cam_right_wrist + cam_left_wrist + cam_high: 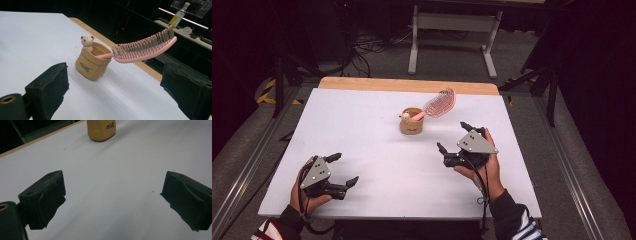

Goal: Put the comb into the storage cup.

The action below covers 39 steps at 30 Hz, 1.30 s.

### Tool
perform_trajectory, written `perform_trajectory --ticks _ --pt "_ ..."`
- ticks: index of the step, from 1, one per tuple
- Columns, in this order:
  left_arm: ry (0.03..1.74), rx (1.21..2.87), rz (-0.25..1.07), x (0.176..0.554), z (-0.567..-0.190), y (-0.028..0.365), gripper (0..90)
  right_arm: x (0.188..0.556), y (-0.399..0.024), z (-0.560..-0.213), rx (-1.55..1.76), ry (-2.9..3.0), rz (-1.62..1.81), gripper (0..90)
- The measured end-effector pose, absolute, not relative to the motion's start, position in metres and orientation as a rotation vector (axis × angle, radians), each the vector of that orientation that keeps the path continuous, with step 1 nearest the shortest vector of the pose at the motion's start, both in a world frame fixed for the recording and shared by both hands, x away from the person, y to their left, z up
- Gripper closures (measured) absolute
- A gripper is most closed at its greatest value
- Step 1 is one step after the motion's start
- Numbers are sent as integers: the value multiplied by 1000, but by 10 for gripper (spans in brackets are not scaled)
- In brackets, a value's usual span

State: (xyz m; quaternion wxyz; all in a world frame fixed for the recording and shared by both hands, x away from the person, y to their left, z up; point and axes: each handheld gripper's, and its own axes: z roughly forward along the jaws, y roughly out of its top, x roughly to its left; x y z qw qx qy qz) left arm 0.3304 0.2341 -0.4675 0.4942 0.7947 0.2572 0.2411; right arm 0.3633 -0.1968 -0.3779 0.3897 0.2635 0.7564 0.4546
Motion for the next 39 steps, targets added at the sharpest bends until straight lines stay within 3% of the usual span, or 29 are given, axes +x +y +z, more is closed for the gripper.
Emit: perform_trajectory --ticks 39 --pt "621 1929 578 330 -468 233 61 336 -227 -429 682 1967 1105 72"
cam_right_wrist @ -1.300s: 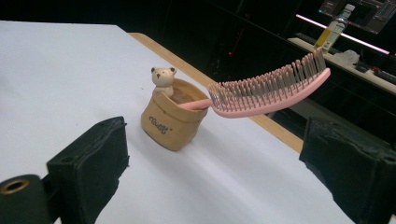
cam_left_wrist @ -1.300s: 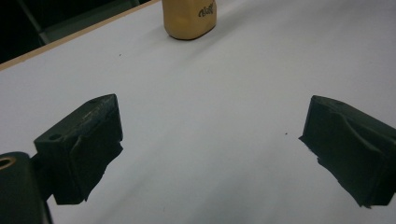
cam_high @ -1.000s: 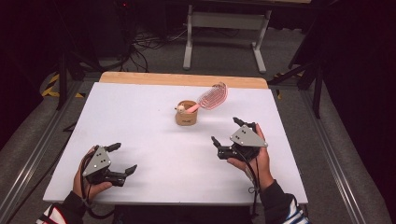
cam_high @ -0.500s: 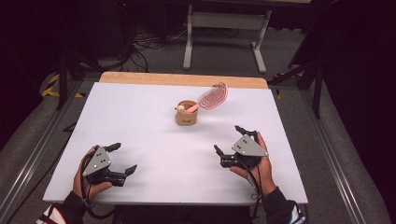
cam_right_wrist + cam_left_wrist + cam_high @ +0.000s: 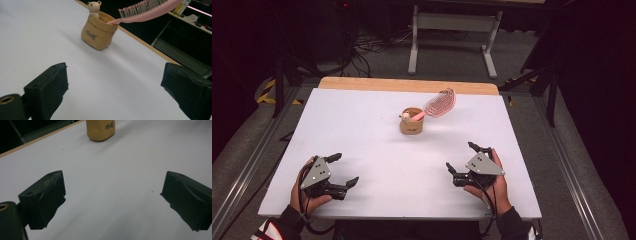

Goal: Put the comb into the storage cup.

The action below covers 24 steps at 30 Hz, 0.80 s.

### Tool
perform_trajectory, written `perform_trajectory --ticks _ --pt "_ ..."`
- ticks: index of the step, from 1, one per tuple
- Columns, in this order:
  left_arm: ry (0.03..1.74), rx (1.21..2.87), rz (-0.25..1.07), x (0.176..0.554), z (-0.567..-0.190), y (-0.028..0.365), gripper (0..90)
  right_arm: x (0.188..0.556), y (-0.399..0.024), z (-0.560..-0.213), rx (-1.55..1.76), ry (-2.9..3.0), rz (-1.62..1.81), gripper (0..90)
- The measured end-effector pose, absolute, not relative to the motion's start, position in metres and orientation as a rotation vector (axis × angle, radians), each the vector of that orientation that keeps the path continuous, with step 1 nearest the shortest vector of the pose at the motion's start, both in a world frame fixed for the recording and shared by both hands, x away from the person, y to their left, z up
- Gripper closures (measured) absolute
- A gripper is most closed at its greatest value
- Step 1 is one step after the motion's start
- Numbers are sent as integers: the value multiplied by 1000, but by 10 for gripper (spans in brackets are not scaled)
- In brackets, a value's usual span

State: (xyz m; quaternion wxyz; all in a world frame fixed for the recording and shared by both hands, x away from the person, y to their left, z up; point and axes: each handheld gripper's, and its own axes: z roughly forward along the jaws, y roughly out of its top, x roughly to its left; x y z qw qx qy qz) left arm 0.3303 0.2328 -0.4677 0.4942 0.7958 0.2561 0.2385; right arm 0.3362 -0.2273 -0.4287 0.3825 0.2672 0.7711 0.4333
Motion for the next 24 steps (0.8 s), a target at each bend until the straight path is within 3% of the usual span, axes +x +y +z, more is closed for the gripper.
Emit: perform_trajectory --ticks 24 --pt "623 1937 569 332 -469 229 61 325 -279 -456 828 1923 1108 49"
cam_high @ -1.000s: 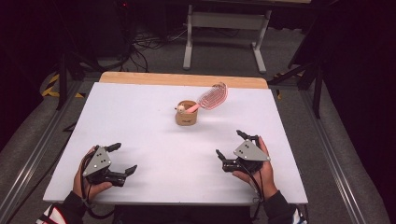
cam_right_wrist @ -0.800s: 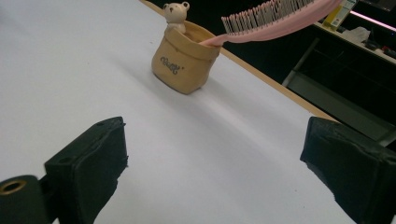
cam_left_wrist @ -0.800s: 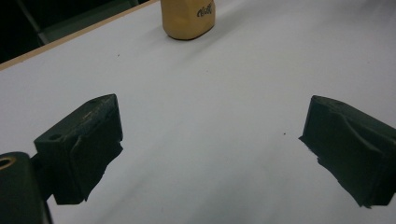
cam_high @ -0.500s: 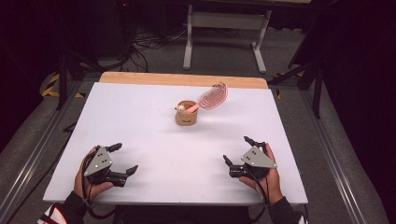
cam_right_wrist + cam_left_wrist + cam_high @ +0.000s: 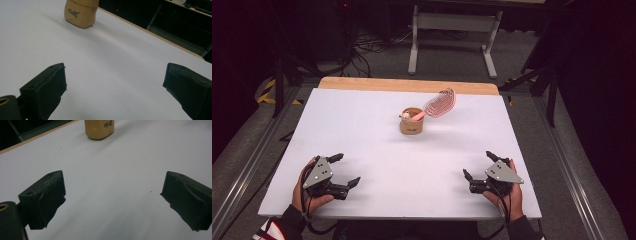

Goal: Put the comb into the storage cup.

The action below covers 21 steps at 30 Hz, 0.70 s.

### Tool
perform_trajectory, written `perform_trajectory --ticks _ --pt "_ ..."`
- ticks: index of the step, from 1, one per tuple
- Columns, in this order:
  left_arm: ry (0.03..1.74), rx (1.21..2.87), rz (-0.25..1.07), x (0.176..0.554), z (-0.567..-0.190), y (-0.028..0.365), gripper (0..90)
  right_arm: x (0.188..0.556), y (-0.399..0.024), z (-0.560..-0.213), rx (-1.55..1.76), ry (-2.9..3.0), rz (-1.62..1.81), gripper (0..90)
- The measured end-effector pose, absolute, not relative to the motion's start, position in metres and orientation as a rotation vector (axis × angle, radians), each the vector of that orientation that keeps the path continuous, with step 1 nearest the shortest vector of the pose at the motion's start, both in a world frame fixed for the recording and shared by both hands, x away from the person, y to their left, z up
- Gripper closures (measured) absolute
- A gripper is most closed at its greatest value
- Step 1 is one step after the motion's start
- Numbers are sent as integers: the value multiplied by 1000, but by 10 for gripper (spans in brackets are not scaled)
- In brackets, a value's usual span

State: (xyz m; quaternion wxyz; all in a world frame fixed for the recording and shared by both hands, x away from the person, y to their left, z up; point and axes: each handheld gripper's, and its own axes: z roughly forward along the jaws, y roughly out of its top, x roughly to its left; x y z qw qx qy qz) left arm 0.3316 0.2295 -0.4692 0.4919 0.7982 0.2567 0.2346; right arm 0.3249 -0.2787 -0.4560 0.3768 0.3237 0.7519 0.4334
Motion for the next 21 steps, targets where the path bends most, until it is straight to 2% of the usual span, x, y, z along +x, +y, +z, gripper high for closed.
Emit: perform_trajectory --ticks 8,21 --pt "618 1940 573 332 -469 228 59 319 -293 -459 843 1911 1089 40" --pt "606 1944 570 333 -469 225 58 321 -294 -461 857 1912 1098 41"
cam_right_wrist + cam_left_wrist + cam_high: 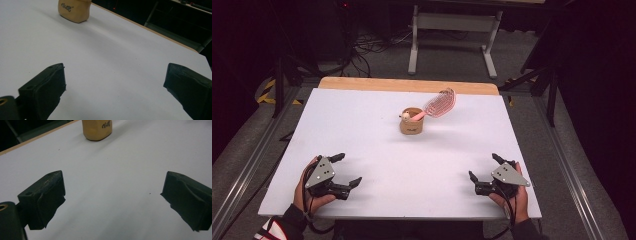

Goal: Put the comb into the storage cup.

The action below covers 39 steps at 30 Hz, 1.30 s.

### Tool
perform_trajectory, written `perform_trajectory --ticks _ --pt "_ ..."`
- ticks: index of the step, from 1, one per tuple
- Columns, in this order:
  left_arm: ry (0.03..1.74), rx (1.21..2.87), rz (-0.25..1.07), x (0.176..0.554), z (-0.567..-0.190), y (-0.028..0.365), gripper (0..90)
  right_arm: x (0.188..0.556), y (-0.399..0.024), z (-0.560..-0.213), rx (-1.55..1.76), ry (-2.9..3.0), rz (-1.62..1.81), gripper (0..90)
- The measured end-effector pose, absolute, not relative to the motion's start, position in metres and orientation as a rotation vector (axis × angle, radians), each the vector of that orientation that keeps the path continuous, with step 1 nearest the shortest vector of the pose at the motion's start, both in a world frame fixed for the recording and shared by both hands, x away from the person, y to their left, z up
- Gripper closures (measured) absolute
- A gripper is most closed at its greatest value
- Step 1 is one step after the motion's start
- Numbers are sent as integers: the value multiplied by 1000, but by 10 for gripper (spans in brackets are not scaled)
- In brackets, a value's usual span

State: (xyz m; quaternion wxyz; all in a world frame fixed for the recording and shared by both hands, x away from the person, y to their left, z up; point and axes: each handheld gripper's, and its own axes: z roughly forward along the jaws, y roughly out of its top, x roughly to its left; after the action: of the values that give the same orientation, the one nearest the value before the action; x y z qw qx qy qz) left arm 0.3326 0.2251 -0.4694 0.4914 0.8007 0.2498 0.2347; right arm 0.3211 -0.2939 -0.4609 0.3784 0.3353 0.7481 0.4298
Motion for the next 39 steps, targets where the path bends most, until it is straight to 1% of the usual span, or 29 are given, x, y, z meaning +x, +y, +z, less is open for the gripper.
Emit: perform_trajectory --ticks 9,39 --pt "593 1947 576 330 -468 227 56 317 -292 -454 843 1873 1110 42" --pt "592 1952 574 334 -468 223 54 314 -291 -454 832 1863 1103 44"
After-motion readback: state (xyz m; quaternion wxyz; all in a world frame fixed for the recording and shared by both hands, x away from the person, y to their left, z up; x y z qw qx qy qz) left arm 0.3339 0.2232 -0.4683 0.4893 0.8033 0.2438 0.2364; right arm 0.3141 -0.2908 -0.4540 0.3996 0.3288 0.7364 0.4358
